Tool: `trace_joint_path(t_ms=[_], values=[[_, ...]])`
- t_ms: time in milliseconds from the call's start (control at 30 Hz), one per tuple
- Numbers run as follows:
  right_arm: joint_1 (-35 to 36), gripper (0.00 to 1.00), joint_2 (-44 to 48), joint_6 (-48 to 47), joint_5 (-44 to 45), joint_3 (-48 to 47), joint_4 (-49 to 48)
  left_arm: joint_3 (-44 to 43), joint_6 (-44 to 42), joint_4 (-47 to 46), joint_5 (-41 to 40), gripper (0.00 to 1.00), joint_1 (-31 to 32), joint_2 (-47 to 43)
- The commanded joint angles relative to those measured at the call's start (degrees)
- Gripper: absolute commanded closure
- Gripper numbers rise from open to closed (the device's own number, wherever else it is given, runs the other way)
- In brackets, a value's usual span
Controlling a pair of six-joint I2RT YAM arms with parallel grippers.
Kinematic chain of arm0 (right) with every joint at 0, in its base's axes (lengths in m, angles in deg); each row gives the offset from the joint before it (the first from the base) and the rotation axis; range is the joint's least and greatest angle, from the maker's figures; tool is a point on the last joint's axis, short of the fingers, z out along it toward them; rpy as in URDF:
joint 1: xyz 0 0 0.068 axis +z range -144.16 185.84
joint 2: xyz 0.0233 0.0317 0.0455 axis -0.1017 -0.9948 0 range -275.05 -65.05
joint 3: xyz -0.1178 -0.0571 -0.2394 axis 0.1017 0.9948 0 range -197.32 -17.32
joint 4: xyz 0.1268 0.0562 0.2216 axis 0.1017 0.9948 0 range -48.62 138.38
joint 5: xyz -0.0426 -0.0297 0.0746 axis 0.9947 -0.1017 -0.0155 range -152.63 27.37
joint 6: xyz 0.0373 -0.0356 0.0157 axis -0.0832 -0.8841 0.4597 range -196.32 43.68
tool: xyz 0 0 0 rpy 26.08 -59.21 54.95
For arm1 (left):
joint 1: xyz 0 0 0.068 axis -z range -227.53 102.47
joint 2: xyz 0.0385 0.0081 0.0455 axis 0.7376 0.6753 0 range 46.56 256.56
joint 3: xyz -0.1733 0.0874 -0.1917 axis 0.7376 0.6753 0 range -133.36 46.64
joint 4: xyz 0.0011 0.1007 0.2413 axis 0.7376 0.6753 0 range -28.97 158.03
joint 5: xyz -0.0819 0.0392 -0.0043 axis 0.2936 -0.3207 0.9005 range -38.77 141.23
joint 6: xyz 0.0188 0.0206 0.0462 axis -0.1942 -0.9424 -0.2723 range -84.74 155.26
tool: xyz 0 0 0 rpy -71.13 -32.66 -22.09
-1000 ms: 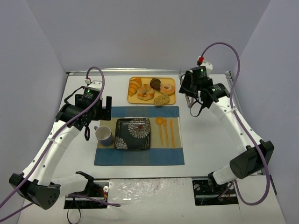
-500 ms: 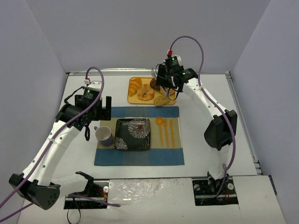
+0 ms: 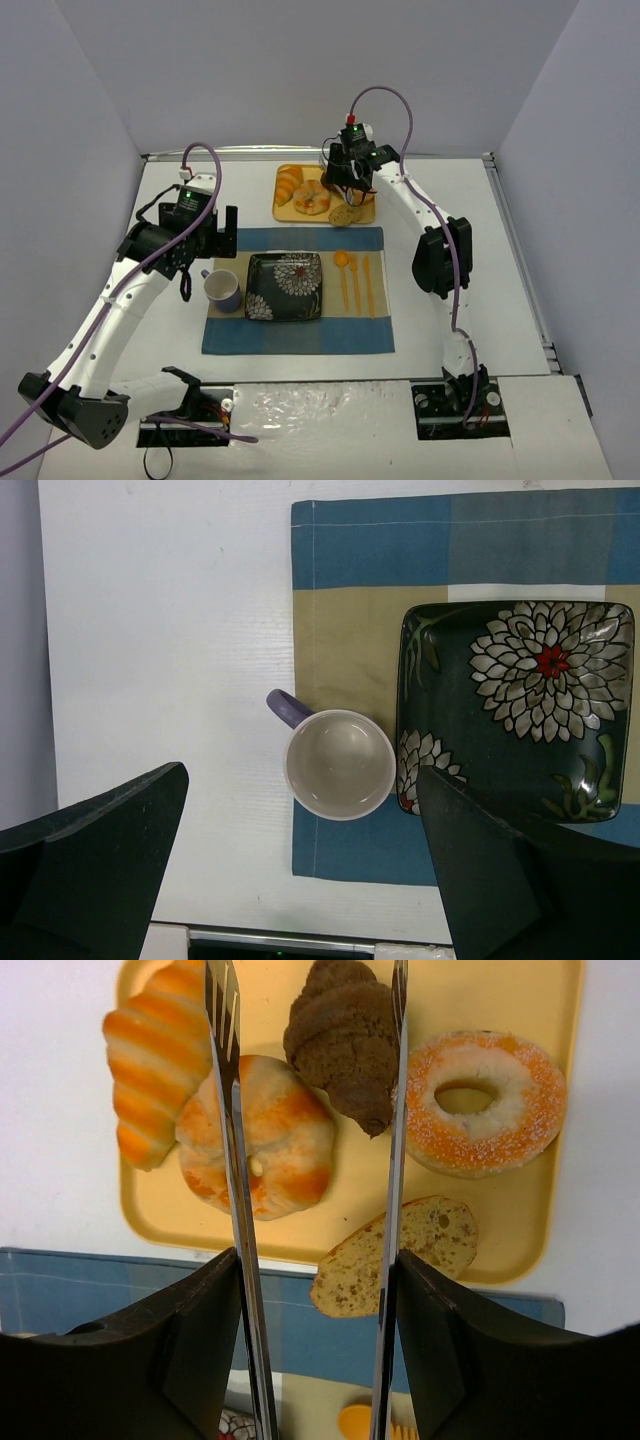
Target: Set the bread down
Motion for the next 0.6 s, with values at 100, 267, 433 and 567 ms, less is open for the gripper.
trace_joint_path(t_ms=[100, 267, 433, 567], values=[[-0.52, 0.45, -1.25, -1.93, 0.26, -2.40, -2.19, -3.85, -0.17, 0.22, -1.37, 0.03, -0.36, -1.68], [-0.62, 0.45, -3.11, -1.42, -0.21, -3.13, -2.19, -3.99, -0.38, 0.59, -1.89, 0.03, -0.33, -1.59], [-0.63, 0.45, -4.65, -1.15, -0.25, -3.11, -2.19, -3.98, -0.64, 0.93, -2.28, 0.03, -0.32, -1.77], [-0.60, 0.45, -5.12, -0.98, -1.92, -2.60, -2.10, -3.87, -0.61, 1.09, -2.41, 0.03, -0.28, -1.84]])
